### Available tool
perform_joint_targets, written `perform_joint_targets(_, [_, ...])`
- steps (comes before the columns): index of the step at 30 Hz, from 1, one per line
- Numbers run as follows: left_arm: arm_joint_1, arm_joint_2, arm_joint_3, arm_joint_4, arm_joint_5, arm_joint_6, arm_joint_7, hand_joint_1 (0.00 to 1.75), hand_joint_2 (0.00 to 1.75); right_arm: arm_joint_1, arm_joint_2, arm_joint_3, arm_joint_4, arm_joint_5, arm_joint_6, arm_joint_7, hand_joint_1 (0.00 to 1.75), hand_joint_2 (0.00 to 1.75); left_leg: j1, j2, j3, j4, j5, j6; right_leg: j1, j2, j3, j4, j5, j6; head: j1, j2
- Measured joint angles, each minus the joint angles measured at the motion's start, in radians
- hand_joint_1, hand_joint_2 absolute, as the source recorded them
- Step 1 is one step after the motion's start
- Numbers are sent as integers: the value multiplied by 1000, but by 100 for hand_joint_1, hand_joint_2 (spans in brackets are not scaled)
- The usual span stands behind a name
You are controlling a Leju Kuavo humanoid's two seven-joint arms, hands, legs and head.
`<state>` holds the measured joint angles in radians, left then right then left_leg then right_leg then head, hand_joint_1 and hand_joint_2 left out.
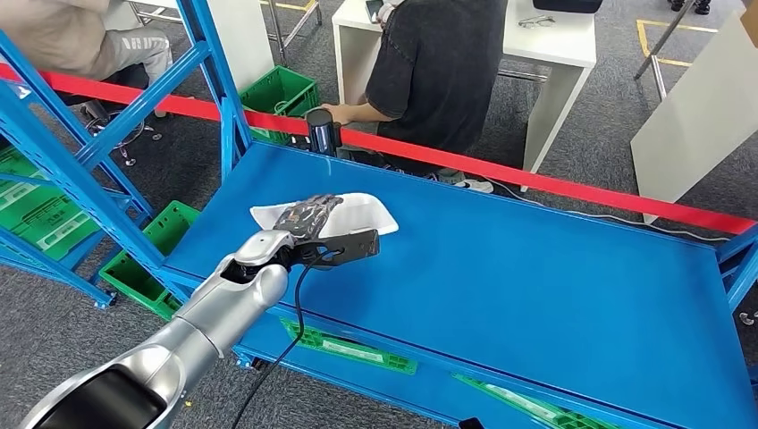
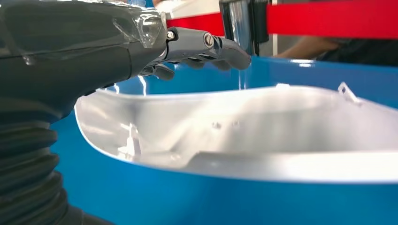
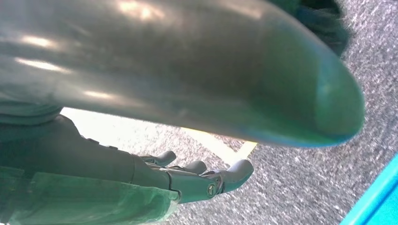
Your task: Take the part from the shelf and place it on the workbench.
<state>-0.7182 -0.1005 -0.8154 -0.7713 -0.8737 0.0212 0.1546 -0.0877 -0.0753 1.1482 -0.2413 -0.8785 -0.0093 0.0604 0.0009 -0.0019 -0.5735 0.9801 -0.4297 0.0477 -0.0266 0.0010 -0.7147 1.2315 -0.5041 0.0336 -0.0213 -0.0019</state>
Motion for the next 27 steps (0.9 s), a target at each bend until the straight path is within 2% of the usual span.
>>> perform_joint_targets(1, [-4, -3, 1, 8, 3, -1, -1, 0, 175, -1, -1, 0, 0, 1, 1, 0, 0, 0, 0, -1, -1, 4, -2, -3, -1, -1, 39, -75, 27, 8, 0, 0])
perform_joint_targets(2, [-10, -7, 3, 16, 7, -1, -3, 0, 175, -3, -2, 0, 0, 2, 2, 0, 0, 0, -3, -2, -4, 10, -5, -7, -1, -2, 74, -143, 47, 10, 0, 0])
perform_joint_targets(3, [-17, -10, 5, 26, 11, -1, -4, 0, 175, -6, -3, 0, 0, 3, 4, 0, 0, 0, -5, -3, -7, 15, -8, -12, -1, -2, 99, -191, 61, 7, 0, 0])
perform_joint_targets(4, [-24, -13, 7, 35, 15, -2, -6, 0, 175, -7, -3, 0, 0, 4, 5, 0, 0, 0, -7, -3, -11, 20, -10, -16, 1, -2, 110, -213, 67, 1, -1, 0])
perform_joint_targets(7, [-38, -18, 16, 60, 28, -3, -12, 0, 175, -8, -2, 0, 0, 9, 7, 1, 0, 0, -3, -1, -17, 27, -15, -26, 1, 1, 109, -218, 70, -17, -2, 0])
perform_joint_targets(8, [-42, -20, 19, 67, 32, -3, -13, 0, 175, -8, -2, 0, 0, 11, 7, 1, 0, 0, -1, -1, -26, 43, -27, -31, -1, 1, 110, -219, 71, -23, -3, 0])
perform_joint_targets(10, [-49, -21, 23, 79, 37, -3, -15, 0, 175, -10, -3, 0, 0, 14, 9, 1, 0, 0, 4, 0, -69, 134, -79, -44, -4, 1, 110, -220, 72, -32, -4, 0])
perform_joint_targets(12, [-53, -21, 26, 93, 39, -4, -15, 0, 175, -12, -3, 0, 0, 16, 11, 1, 0, 0, 7, 0, -135, 273, -137, -51, -3, 1, 109, -219, 72, -35, -5, 0])
perform_joint_targets(13, [-53, -21, 27, 99, 39, -4, -15, 0, 175, -12, -3, 0, 0, 17, 12, 2, 0, 0, 8, 0, -156, 315, -146, -52, -3, 1, 109, -219, 72, -35, -5, 0])
perform_joint_targets(14, [-54, -22, 27, 105, 39, -4, -15, 0, 175, -12, -2, 0, 0, 18, 13, 2, 0, 0, 9, 0, -160, 318, -135, -51, -2, 2, 110, -219, 72, -35, -5, 0])
perform_joint_targets(15, [-55, -22, 27, 108, 40, -4, -15, 0, 175, -12, -2, 0, 0, 19, 14, 2, 0, 0, 9, 0, -142, 278, -107, -48, -2, 2, 111, -219, 72, -35, -5, 0])
perform_joint_targets(17, [-61, -23, 28, 112, 41, -4, -16, 0, 175, -14, -1, 0, 0, 19, 14, 2, 0, 0, 7, 0, -69, 131, -41, -35, 1, 4, 113, -219, 72, -34, -5, 0])
perform_joint_targets(18, [-66, -24, 28, 113, 42, -4, -16, 0, 175, -15, 0, 0, 0, 19, 14, 2, 0, 0, 5, 0, -41, 73, -22, -30, 4, 4, 112, -219, 72, -33, -5, 0])
perform_joint_targets(19, [-69, -25, 28, 115, 42, -4, -16, 0, 175, -16, 1, 0, 0, 19, 14, 2, 0, 0, 2, 0, -24, 39, -15, -25, 5, 4, 111, -219, 73, -30, -5, 0])
perform_joint_targets(21, [-73, -26, 29, 118, 42, -4, -16, 0, 175, -17, 2, 0, 0, 19, 14, 2, 0, 0, -4, 0, -21, 25, -16, -20, 6, 3, 109, -222, 76, -21, -5, 0])
perform_joint_targets(23, [-75, -29, 30, 120, 42, -4, -17, 0, 175, -17, 3, 0, 0, 19, 15, 2, 0, 0, -1, 1, -12, 10, -6, -9, 4, 2, 100, -211, 68, -14, -4, 0])
perform_joint_targets(24, [-77, -31, 31, 120, 42, -4, -17, 0, 175, -17, 3, 0, 0, 19, 15, 2, 0, 0, 1, 2, -8, 3, 1, -3, 4, 2, 86, -183, 53, -15, -3, 0])
perform_joint_targets(25, [-79, -34, 31, 121, 42, -4, -18, 0, 175, -17, 3, 0, 0, 19, 15, 2, 0, 0, 3, 2, -5, -2, 5, 1, 3, 1, 62, -132, 29, -18, -2, 0])
perform_joint_targets(27, [-78, -37, 31, 124, 42, -4, -18, 0, 175, -17, 3, 0, 0, 19, 15, 2, 0, 0, 0, 2, -7, -3, 7, 3, 3, 1, -1, 5, -24, -23, 0, 0])
